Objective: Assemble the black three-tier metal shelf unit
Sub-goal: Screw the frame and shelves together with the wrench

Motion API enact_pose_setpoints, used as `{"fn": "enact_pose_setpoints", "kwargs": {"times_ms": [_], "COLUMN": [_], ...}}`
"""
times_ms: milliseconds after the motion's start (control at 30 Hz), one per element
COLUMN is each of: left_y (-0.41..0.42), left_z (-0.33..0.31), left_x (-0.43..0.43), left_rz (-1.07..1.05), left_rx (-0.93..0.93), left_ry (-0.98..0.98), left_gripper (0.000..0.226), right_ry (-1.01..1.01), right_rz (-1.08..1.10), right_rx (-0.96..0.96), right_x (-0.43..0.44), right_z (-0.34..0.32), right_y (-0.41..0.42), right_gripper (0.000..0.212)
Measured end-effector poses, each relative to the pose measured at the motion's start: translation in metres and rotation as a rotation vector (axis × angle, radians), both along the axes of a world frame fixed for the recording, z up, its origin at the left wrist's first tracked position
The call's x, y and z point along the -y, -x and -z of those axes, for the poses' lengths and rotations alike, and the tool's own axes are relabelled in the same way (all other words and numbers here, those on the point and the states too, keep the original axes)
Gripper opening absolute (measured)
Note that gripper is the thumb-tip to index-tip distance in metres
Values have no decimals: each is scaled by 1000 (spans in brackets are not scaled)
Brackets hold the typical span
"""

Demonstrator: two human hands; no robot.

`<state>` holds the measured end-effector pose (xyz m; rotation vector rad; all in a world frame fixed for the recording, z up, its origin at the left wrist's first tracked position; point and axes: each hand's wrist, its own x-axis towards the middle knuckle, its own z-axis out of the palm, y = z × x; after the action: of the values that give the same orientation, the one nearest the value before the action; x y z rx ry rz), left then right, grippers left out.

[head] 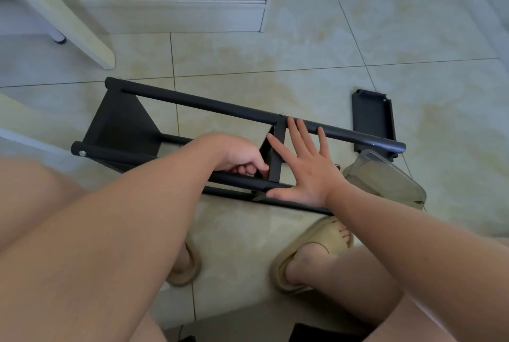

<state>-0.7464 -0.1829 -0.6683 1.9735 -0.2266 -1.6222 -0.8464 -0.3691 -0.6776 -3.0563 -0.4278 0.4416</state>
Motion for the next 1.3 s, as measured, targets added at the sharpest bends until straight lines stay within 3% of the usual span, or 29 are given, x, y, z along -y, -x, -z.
{"fn": "enact_pose_setpoints", "kwargs": {"times_ms": [67, 167, 233, 533, 767, 867, 1033, 1300], "left_y": [-2, -3, -5, -3, 5, 7, 4, 2], "left_z": [1, 7, 10, 21, 24, 23, 25, 27], "left_x": [3, 1, -2, -2, 5, 7, 7, 11], "left_rz": [-79, -174, -228, -363, -156, -55, -85, -86], "left_rx": [-41, -96, -125, -254, 76, 151, 43, -164], "left_ry": [-1, 4, 31, 205, 77, 11, 62, 62], "left_gripper": [16, 46, 55, 40, 9, 26, 11, 22], "right_ry": [-17, -28, -33, -66, -43, -73, -97, -119], "right_rz": [-1, -1, 2, 24, 138, 151, 163, 165], "right_rx": [5, 18, 27, 61, 53, 39, 53, 84], "right_x": [1, 1, 1, 1, -1, -1, 0, 0], "right_z": [1, 3, 3, 3, 3, 4, 4, 4], "right_y": [0, -1, -1, 3, 11, 10, 10, 10], "right_gripper": [112, 112, 111, 112, 127, 127, 126, 125]}}
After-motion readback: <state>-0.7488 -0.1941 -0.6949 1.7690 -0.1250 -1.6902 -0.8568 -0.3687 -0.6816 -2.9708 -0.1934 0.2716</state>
